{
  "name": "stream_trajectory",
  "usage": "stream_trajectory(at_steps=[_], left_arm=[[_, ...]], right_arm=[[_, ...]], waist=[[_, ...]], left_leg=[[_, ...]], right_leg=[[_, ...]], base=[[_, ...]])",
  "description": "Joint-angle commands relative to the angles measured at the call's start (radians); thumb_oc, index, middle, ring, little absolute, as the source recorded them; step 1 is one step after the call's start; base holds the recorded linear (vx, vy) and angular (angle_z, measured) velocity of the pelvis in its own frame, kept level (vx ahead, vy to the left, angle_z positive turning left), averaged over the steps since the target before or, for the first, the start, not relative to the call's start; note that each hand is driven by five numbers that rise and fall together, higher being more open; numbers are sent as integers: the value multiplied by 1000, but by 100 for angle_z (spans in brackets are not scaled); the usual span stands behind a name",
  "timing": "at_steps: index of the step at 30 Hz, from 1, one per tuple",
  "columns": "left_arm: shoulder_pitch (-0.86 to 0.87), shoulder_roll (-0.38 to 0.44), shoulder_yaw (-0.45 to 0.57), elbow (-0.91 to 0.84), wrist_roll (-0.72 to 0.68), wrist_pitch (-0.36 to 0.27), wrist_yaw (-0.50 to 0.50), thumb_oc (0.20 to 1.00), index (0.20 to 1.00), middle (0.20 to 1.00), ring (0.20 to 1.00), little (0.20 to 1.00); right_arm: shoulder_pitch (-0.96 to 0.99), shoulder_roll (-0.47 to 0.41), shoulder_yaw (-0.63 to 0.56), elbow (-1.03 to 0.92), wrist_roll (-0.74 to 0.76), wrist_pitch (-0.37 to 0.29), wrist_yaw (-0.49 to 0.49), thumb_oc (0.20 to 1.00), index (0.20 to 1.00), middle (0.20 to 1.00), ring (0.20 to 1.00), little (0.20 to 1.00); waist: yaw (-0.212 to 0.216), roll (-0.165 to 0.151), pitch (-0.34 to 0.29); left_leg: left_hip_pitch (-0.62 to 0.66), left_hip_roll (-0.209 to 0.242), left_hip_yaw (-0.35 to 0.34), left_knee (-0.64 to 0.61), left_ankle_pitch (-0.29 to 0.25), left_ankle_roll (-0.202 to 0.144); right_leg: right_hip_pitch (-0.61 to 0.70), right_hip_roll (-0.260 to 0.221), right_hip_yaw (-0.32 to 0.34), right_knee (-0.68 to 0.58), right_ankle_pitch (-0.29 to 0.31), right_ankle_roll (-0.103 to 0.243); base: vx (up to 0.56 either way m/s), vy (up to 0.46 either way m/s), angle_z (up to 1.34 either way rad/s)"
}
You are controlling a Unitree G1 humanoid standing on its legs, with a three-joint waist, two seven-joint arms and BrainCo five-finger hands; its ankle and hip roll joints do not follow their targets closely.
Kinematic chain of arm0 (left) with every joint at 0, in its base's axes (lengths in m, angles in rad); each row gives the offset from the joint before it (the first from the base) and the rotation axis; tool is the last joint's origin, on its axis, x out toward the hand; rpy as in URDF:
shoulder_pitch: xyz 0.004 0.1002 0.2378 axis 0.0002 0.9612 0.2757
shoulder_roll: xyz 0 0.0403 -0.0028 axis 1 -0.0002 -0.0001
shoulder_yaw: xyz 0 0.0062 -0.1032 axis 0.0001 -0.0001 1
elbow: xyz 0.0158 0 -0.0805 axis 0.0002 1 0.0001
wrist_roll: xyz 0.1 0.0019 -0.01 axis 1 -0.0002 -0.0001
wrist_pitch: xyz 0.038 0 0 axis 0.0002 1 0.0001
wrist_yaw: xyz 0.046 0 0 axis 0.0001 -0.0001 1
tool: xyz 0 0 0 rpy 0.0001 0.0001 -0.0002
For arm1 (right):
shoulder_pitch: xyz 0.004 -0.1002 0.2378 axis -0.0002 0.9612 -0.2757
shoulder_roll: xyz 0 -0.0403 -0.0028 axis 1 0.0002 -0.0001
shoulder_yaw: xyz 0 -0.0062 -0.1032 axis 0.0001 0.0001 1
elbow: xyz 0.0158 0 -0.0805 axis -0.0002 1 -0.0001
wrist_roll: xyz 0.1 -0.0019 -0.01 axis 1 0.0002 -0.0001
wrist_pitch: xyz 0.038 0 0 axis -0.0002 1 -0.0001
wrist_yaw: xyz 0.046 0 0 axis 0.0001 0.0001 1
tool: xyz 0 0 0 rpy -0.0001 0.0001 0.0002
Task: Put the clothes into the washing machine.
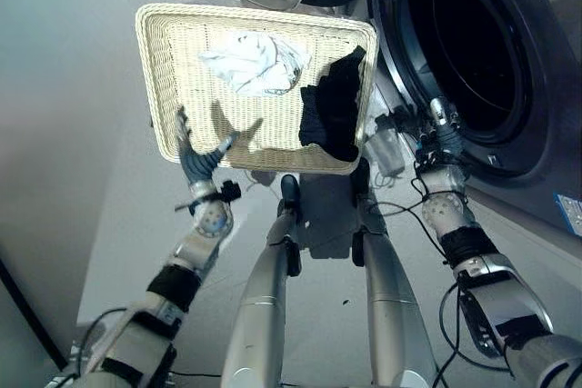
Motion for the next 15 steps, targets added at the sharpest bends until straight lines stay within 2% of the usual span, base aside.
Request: stream_trajectory(at_steps=[1,2,3,5,6,9,13,15], left_arm=[[-62,48,41,41,123,76,55,1000,1000,1000,1000,1000],[-92,60,29,68,147,110,62,1000,1000,1000,1000,1000],[-108,66,25,77,158,124,64,1000,1000,1000,1000,1000],[-179,103,-7,140,154,216,46,1000,1000,1000,1000,1000],[-180,103,-7,140,153,215,46,1000,1000,1000,1000,1000],[-244,127,-35,235,83,323,22,1000,1000,1000,1000,1000],[-287,142,-48,300,55,419,-25,1000,1000,1000,1000,1000],[-329,150,-67,358,39,492,-73,1000,1000,1000,1000,1000]], right_arm=[[75,35,75,-69,-71,7,38,1000,1000,1000,1000,1000],[97,45,95,-69,-74,9,42,1000,1000,1000,1000,1000],[99,48,102,-68,-73,12,45,1000,1000,1000,1000,1000],[160,57,152,-76,-100,15,58,1000,1000,1000,1000,1000],[160,57,152,-77,-101,15,57,1000,1000,1000,1000,1000],[209,53,206,-86,-155,4,58,1000,1000,1000,1000,1000],[228,51,233,-91,-188,-4,58,1000,1000,1000,1000,1000],[226,40,252,-95,-222,-6,52,1000,1000,1000,1000,1000]], waist=[[-14,1,-23],[-23,-4,-23],[-27,-5,-23],[-55,-12,-23],[-55,-13,-23],[-90,-19,-23],[-114,-28,-23],[-131,-36,-23]], left_leg=[[1,-24,13,-22,21,-64],[6,-21,20,-10,7,-66],[-4,-20,23,-10,15,-67],[-1,-14,44,21,-7,-66],[-1,-14,44,22,-8,-66],[-15,-17,66,81,-39,-62],[-29,-21,73,129,-68,-54],[-47,-22,76,159,-83,-48]], right_leg=[[2,75,-34,85,-100,18],[5,74,-29,94,-113,18],[-3,75,-27,89,-103,18],[-5,76,-10,106,-119,15],[-5,75,-9,107,-119,15],[-24,63,7,121,-120,13],[-41,58,27,137,-122,13],[-60,61,47,148,-121,15]], base=[[13,183,-3],[-1,185,-4],[39,179,-3],[33,186,-10],[22,177,-18],[27,163,-21],[28,96,-10],[26,110,-10]])
